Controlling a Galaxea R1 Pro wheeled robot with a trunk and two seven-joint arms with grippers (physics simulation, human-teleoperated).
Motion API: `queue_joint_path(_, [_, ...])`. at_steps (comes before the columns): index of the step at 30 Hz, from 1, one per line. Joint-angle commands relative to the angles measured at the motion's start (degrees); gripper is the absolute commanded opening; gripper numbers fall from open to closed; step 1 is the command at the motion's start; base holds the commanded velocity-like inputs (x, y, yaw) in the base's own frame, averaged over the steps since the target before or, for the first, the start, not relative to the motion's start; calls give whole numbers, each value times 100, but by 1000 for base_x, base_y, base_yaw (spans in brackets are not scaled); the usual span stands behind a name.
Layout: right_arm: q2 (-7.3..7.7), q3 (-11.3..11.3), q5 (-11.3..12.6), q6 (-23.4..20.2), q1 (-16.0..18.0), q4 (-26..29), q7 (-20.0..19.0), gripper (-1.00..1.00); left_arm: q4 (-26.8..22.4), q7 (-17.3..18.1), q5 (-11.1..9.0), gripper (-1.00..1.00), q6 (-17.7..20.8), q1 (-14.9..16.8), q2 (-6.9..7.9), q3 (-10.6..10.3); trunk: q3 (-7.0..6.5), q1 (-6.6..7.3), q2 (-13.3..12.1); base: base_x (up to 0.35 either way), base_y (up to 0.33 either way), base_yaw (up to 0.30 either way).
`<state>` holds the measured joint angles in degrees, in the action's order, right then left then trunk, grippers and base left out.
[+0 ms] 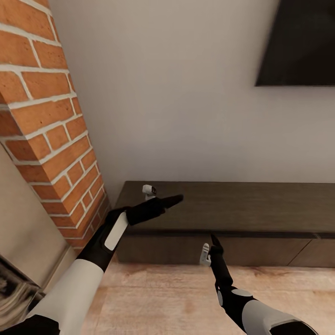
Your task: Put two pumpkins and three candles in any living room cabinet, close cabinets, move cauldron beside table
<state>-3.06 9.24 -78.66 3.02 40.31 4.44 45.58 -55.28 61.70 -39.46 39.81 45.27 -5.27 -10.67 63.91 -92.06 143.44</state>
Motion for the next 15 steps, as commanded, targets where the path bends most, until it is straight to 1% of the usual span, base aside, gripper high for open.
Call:
queue_joint_path(1, [0, 3, 0, 1, -1, 1, 1, 100, 0, 0, 0, 100, 0, 0, 0, 1, 0, 0, 0, 241, 0, 0])
queue_joint_path(3, [-1, 25, 0, 8, -4, 1, 2, 100, 4, 5, 0, 100, 0, -2, 5, 2, 0, 0, 0, 126, 0, 0])
queue_joint_path(9, [11, 43, 30, 12, 47, -16, 3, 100, -4, -12, 8, 100, -18, -155, 2, 9, 0, 0, 0, 0, 0, 0])
queue_joint_path(15, [11, 29, 69, 23, 12, 78, 19, 100, 0, 9, 0, 100, -18, -349, 8, 3, 0, 0, 0, 0, 0, 0])
